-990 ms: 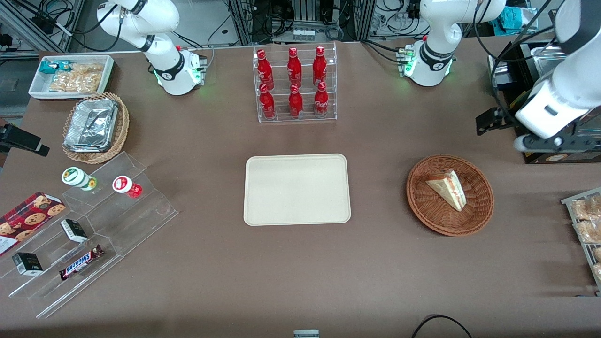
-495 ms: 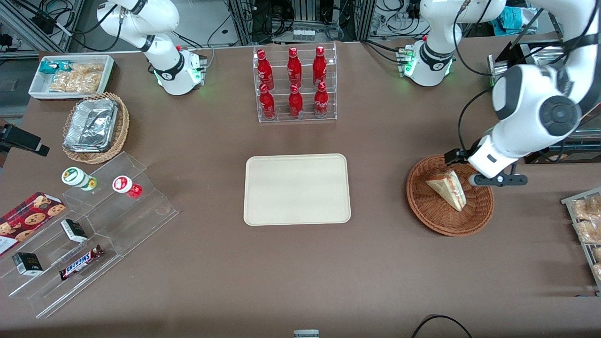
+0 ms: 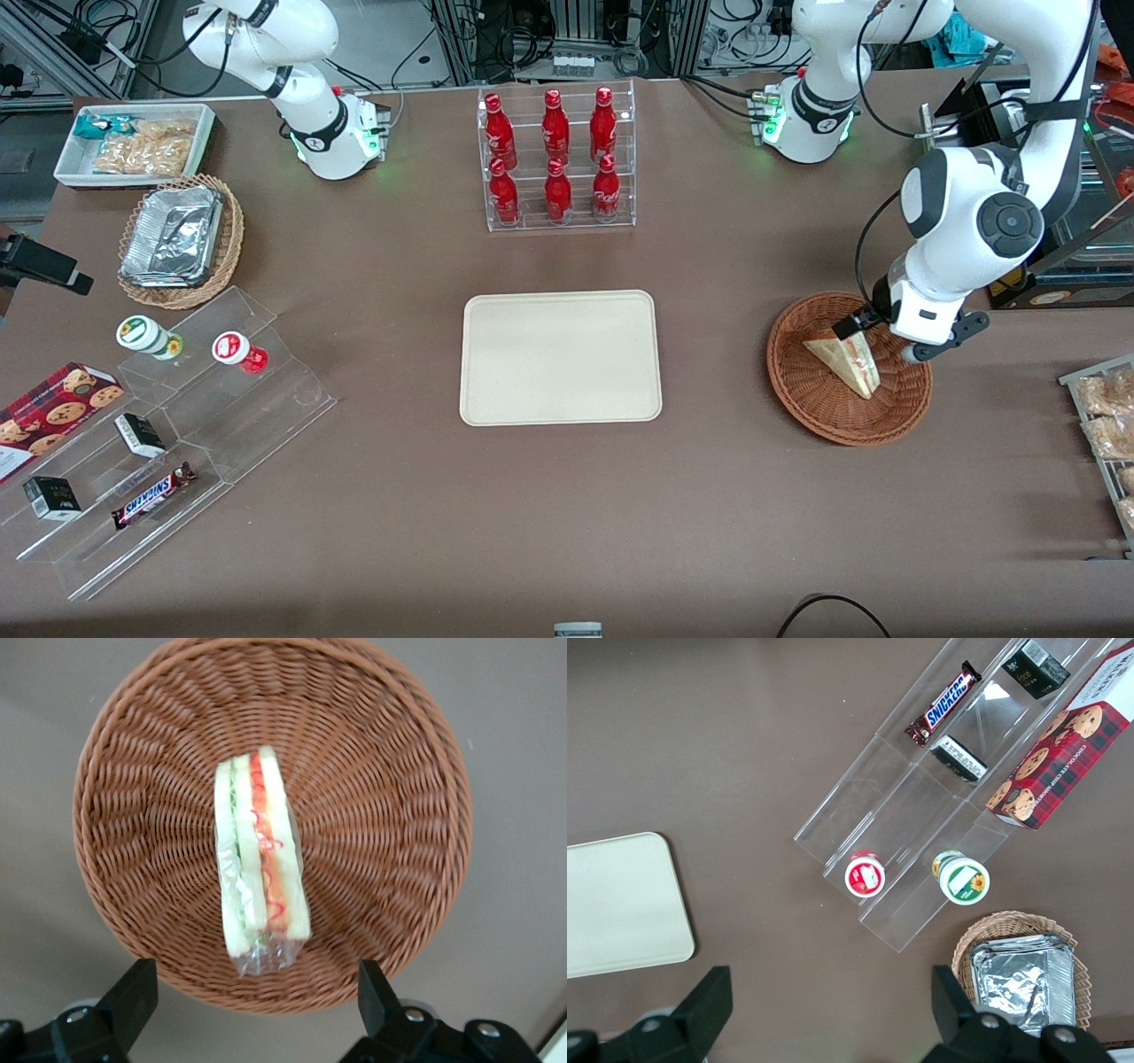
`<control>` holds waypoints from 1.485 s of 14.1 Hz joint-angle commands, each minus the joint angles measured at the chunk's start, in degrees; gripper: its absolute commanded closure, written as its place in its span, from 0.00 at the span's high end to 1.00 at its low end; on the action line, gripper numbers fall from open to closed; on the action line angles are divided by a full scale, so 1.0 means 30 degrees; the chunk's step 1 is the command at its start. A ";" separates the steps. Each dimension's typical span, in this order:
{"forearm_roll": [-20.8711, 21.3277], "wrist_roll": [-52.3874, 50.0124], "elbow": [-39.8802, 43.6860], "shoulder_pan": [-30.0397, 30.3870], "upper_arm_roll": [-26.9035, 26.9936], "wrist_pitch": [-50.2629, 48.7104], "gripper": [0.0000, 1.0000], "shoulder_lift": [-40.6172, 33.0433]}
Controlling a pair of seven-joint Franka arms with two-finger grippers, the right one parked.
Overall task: Place sandwich from basket to tray
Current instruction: 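Close the left gripper on the wrapped sandwich and lift it, then carry the sandwich with the left gripper over the cream tray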
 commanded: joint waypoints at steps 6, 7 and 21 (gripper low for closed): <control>-0.0308 -0.3278 0.0075 0.0476 -0.0019 0.2228 0.97 0.3154; -0.0337 -0.3365 0.0076 0.0505 -0.0019 0.2374 0.84 0.3419; -0.0133 0.0643 0.8793 -0.3938 -0.1864 -0.6847 0.08 0.5346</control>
